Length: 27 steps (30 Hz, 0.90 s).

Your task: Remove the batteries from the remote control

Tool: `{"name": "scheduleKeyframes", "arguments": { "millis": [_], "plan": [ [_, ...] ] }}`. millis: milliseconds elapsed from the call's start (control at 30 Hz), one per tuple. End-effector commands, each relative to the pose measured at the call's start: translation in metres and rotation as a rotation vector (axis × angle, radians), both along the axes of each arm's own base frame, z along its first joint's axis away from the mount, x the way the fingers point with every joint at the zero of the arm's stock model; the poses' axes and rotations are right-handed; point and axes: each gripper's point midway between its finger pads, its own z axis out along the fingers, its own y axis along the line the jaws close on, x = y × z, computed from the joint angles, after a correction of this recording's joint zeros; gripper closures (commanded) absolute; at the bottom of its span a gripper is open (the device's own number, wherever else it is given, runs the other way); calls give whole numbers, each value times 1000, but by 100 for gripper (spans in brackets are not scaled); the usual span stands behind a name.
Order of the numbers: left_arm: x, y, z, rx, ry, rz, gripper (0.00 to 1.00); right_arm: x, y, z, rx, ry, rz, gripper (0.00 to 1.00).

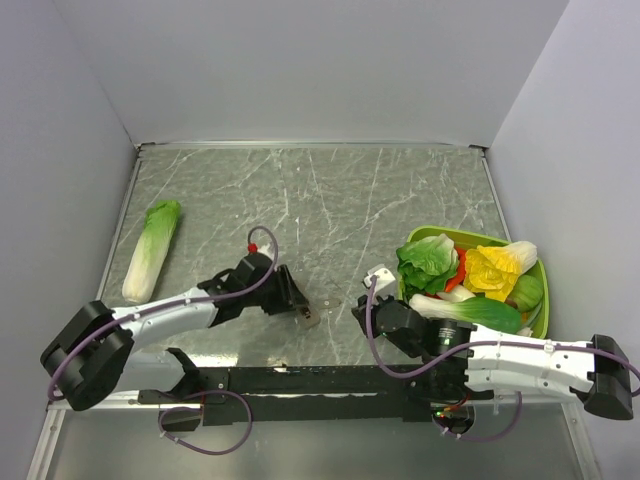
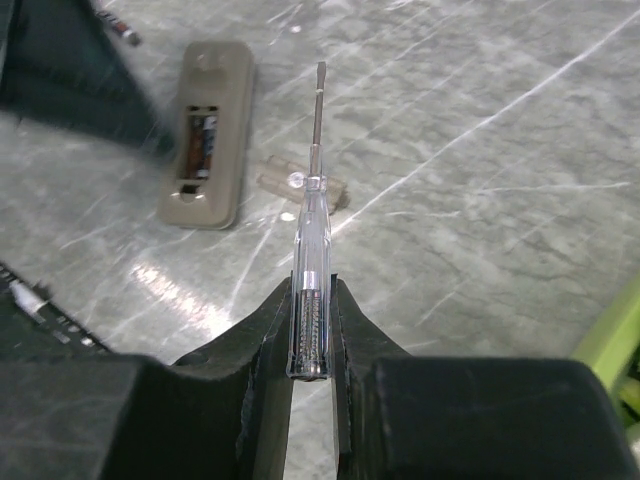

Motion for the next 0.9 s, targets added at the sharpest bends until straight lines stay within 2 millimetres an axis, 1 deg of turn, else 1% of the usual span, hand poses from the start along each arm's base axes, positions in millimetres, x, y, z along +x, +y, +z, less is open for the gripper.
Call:
{"name": "scheduleKeyframes", "arguments": {
  "millis": [0,33,67,100,133,167,200,233,267,300,333,367,400,433,467,500,567,633,733,767,867],
  "plan": [
    [37,7,30,123,-121,69,51,-19,23,11,104,79,112,100],
    [38,12,26,167,-117,61,50,-25,26,10,104,92,150,100],
    [51,14,35,180,-141,90,51,-32,30,9,109,112,190,100],
    [56,15,37,191,-144,93,51,-42,34,7,119,143,244,100],
    [59,17,33,217,-139,81,52,-48,35,6,126,163,271,100],
    [69,17,40,212,-150,96,52,-54,36,5,140,179,301,100],
    [73,16,35,226,-140,92,52,-66,40,5,158,212,360,100],
    [77,16,35,232,-146,82,53,-72,42,6,173,229,387,100],
    [86,14,38,227,-154,88,54,-77,43,6,192,239,411,100],
    [86,11,30,236,-133,66,55,-84,45,7,208,254,444,100],
    [87,8,26,242,-131,42,56,-94,48,8,227,281,495,100],
    [90,1,28,226,-128,20,57,-98,49,7,237,290,514,100],
    [90,-2,17,243,-102,7,57,-101,50,5,238,303,526,100],
    [91,-3,13,248,-93,-4,58,-101,50,2,230,313,527,100],
    [93,-7,12,244,-89,-14,59,-101,50,-6,200,331,516,100],
    [93,-8,4,254,-73,-22,59,-100,48,-12,173,345,504,100],
    [92,-8,-3,265,-61,-29,60,-96,48,-22,121,364,478,100],
    [90,-6,-11,279,-50,-34,61,-93,50,-24,110,361,467,100],
    [87,4,-22,324,-34,-26,61,-85,51,-32,70,361,427,100],
    [84,7,-25,339,-26,-26,61,-79,51,-35,42,354,396,100],
    [78,18,-33,381,-6,-10,62,-69,47,-43,-23,357,335,100]
  ]
}}
